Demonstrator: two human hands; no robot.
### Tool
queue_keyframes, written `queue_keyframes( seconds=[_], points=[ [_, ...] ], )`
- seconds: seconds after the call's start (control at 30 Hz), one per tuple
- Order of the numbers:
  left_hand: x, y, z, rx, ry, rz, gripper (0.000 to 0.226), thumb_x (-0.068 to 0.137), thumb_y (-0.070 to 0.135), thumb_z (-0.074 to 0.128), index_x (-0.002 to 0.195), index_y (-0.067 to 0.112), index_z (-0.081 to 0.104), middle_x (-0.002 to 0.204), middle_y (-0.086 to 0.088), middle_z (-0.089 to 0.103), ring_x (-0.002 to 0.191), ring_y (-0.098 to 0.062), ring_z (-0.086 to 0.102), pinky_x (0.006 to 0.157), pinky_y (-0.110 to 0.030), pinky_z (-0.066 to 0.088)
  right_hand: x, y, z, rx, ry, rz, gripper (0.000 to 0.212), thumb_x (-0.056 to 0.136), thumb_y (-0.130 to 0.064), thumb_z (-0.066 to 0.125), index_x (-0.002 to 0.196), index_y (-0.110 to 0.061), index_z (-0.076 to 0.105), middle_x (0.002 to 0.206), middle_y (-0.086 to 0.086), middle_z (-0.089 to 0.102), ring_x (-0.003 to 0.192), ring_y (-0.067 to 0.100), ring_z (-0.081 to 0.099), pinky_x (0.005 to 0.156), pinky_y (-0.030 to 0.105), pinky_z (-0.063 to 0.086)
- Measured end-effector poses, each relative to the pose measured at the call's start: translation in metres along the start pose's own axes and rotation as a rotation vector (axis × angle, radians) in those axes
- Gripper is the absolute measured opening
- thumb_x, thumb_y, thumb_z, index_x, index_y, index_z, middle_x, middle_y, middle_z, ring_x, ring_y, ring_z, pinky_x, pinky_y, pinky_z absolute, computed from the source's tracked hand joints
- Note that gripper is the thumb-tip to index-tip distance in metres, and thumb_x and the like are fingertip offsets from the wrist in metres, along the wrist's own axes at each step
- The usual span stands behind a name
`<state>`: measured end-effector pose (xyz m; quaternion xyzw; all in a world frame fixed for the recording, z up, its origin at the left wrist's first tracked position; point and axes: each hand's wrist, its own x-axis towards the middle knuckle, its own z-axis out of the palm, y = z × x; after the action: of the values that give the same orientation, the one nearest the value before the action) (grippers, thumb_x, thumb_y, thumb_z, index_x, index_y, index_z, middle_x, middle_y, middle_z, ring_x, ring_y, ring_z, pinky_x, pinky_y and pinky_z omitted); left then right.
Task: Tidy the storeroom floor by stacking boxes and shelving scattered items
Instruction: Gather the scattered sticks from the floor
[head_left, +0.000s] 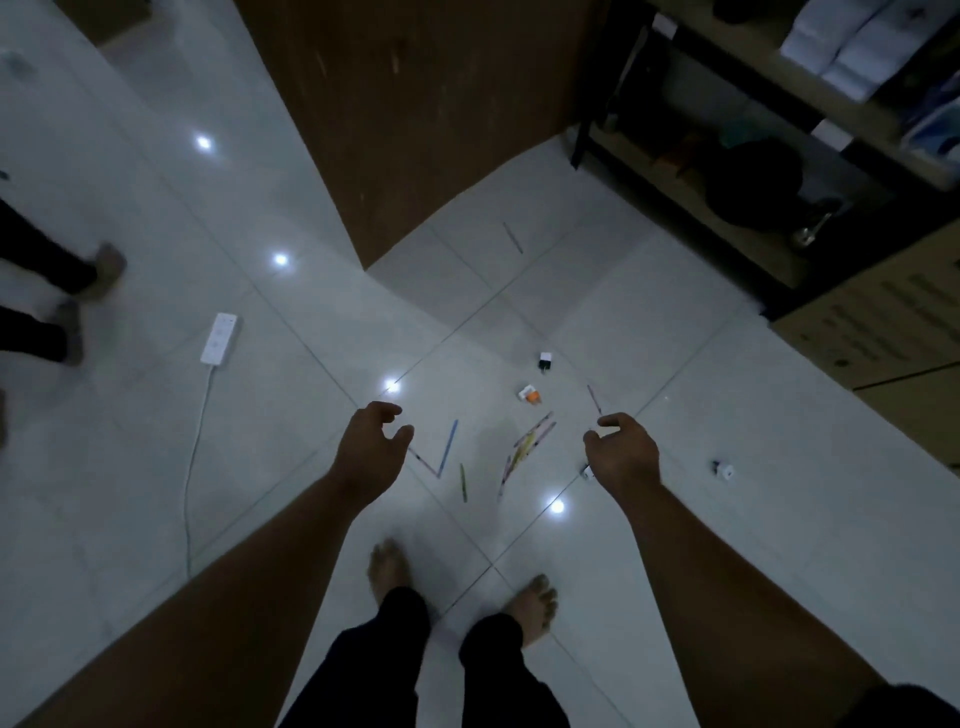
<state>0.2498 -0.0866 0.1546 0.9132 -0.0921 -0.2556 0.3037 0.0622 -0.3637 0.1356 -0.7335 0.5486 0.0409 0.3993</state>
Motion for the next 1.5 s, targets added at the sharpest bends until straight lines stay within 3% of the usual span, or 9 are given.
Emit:
queue_keyframes(
  seconds=[0.27, 0.43, 0.57, 0.83, 1.03, 1.13, 1.3, 1.4, 1.5],
  points=[
    [0.045, -0.104, 0.12, 0.041, -0.125, -0.124, 0.035, 0.094, 0.023, 0.07, 0.125, 0.01, 0.061, 0.119, -0.008, 0.061, 0.114, -0.025, 0.057, 0.099, -0.035, 0.044, 0.048, 0.072, 0.127, 0.046, -0.026, 0.158, 0.032, 0.09, -0.028, 0.071, 0.119, -0.015, 0.063, 0.074, -0.003, 0.063, 0.103, 0.025, 0.066, 0.094, 0.028, 0.047],
    [0.089, -0.194, 0.205, 0.077, -0.169, -0.253, 0.038, 0.093, 0.023, 0.07, 0.126, 0.006, 0.061, 0.122, -0.014, 0.064, 0.118, -0.03, 0.058, 0.101, -0.036, 0.043, 0.102, 0.131, 0.219, 0.041, -0.052, 0.228, 0.037, 0.091, -0.031, 0.068, 0.125, -0.018, 0.058, 0.099, 0.003, 0.069, 0.107, 0.025, 0.065, 0.088, 0.028, 0.046],
    [0.137, -0.257, 0.276, 0.109, -0.201, -0.354, 0.045, 0.093, 0.028, 0.067, 0.13, 0.005, 0.058, 0.132, -0.017, 0.06, 0.126, -0.032, 0.055, 0.105, -0.037, 0.042, 0.159, 0.182, 0.287, 0.011, -0.042, 0.26, 0.046, 0.09, -0.037, 0.07, 0.13, -0.015, 0.059, 0.11, 0.008, 0.072, 0.112, 0.026, 0.065, 0.102, 0.03, 0.045],
    [0.234, -0.341, 0.416, 0.308, 0.062, -0.514, 0.085, 0.089, 0.057, 0.067, 0.134, -0.011, 0.04, 0.132, -0.027, 0.048, 0.124, -0.042, 0.049, 0.1, -0.049, 0.043, 0.279, 0.262, 0.4, -0.101, -0.014, 0.193, 0.059, 0.093, -0.048, 0.065, 0.128, -0.001, 0.06, 0.132, 0.014, 0.061, 0.128, 0.031, 0.056, 0.102, 0.03, 0.042],
    [0.272, -0.362, 0.469, 0.41, 0.142, -0.145, 0.069, 0.084, 0.054, 0.068, 0.121, 0.001, 0.043, 0.126, -0.022, 0.046, 0.108, -0.041, 0.051, 0.077, -0.047, 0.052, 0.338, 0.251, 0.457, -0.17, 0.189, 0.069, 0.082, 0.08, -0.053, 0.078, 0.129, 0.006, 0.046, 0.126, 0.023, 0.058, 0.121, 0.038, 0.057, 0.098, 0.039, 0.048],
    [0.277, -0.372, 0.481, 0.451, 0.145, -0.02, 0.049, 0.083, 0.033, 0.06, 0.118, 0.0, 0.047, 0.121, -0.016, 0.042, 0.099, -0.035, 0.044, 0.066, -0.04, 0.036, 0.349, 0.241, 0.474, -0.219, 0.24, 0.022, 0.068, 0.081, -0.039, 0.078, 0.125, 0.003, 0.048, 0.123, 0.02, 0.06, 0.115, 0.036, 0.061, 0.093, 0.037, 0.05],
    [0.267, -0.378, 0.469, 0.249, 0.233, -0.027, 0.034, 0.082, 0.0, 0.058, 0.115, -0.002, 0.049, 0.105, -0.021, 0.052, 0.082, -0.041, 0.058, 0.065, -0.042, 0.048, 0.354, 0.239, 0.473, -0.275, 0.209, -0.046, 0.05, 0.087, -0.024, 0.069, 0.123, 0.004, 0.049, 0.121, 0.019, 0.061, 0.114, 0.036, 0.061, 0.091, 0.037, 0.048],
    [0.274, -0.368, 0.466, 0.345, 0.181, -0.053, 0.009, 0.086, 0.003, 0.051, 0.095, 0.001, 0.05, 0.086, -0.017, 0.053, 0.065, -0.035, 0.058, 0.05, -0.035, 0.035, 0.36, 0.246, 0.473, -0.334, 0.187, -0.102, 0.049, 0.091, -0.02, 0.063, 0.127, 0.009, 0.048, 0.123, 0.023, 0.058, 0.114, 0.039, 0.058, 0.093, 0.039, 0.045],
    [0.282, -0.378, 0.47, 0.435, 0.168, 0.023, 0.033, 0.098, 0.007, 0.024, 0.112, 0.004, 0.054, 0.098, -0.014, 0.051, 0.077, -0.033, 0.055, 0.056, -0.039, 0.031, 0.367, 0.244, 0.471, -0.341, 0.158, -0.05, 0.044, 0.095, -0.021, 0.057, 0.131, 0.003, 0.048, 0.129, 0.018, 0.053, 0.117, 0.033, 0.054, 0.091, 0.034, 0.046]
  ],
)
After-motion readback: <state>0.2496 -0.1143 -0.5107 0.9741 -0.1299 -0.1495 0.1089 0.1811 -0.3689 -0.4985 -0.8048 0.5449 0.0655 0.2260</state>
